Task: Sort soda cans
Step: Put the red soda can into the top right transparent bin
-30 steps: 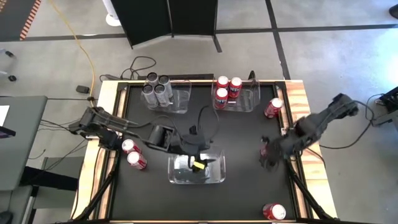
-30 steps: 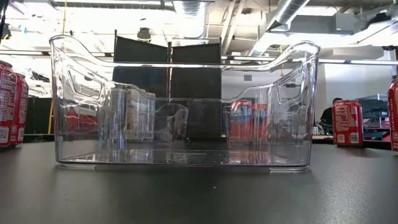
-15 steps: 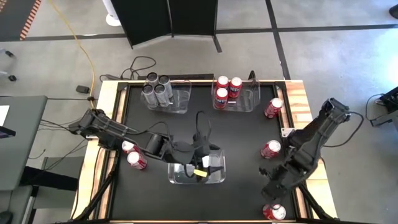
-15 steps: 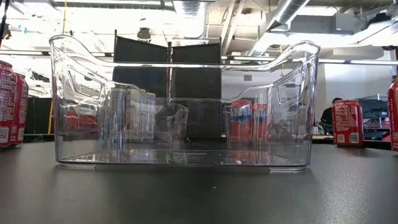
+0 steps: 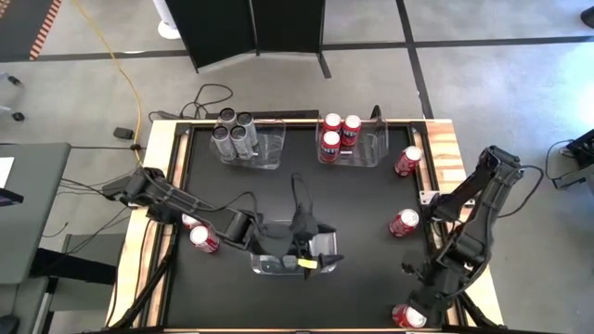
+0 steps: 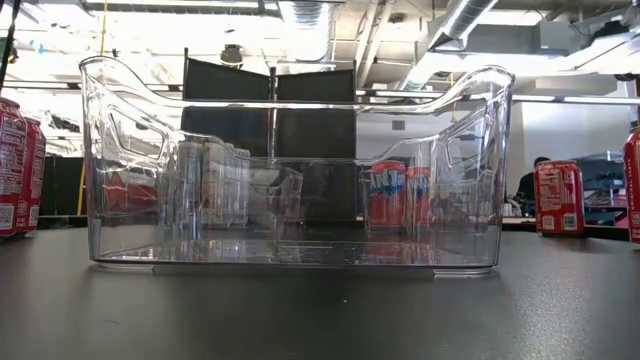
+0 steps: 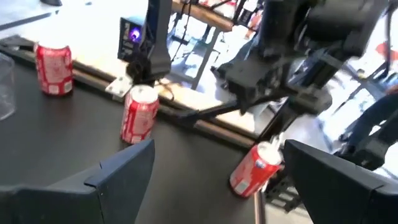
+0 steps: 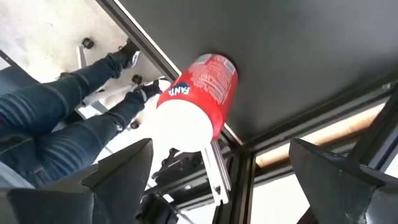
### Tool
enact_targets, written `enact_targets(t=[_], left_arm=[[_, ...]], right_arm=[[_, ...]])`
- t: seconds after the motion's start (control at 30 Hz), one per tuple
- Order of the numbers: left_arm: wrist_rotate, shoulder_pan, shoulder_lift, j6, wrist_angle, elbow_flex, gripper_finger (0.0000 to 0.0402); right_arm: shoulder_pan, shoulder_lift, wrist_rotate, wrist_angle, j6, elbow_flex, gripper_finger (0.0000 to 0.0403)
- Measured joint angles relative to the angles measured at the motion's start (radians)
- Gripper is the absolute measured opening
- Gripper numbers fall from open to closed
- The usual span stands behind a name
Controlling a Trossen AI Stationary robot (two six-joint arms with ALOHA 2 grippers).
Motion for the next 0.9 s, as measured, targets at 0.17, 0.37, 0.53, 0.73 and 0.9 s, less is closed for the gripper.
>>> enact_targets(t=[0.17, 0.37, 0.53, 0.73, 0.9], left_arm=[[-0.026, -0.018, 0.002, -0.018, -0.043, -0.001, 0.0352], [-0.049, -0.024, 0.002, -0.038, -0.115, -0.001, 0.0352], [-0.05, -0.025, 0.002, -0.026, -0.159, -0.001, 0.0352], [-0.052, -0.024, 0.002, 0.028, -0.184, -0.001, 0.0352], [-0.046, -0.024, 0.002, 0.031, -0.236, -0.001, 0.0352]], right_arm=[[0.0, 0.001, -0.027, -0.001, 0.032, 0.0, 0.0391], [0.0, 0.001, -0.063, 0.023, 0.077, 0.0, 0.0391], [-0.004, 0.016, -0.056, 0.13, 0.058, 0.001, 0.0391], [0.027, 0.104, 0.064, 0.125, -0.107, 0.001, 0.0391], [0.078, 0.169, 0.025, 0.128, -0.115, 0.001, 0.0391]])
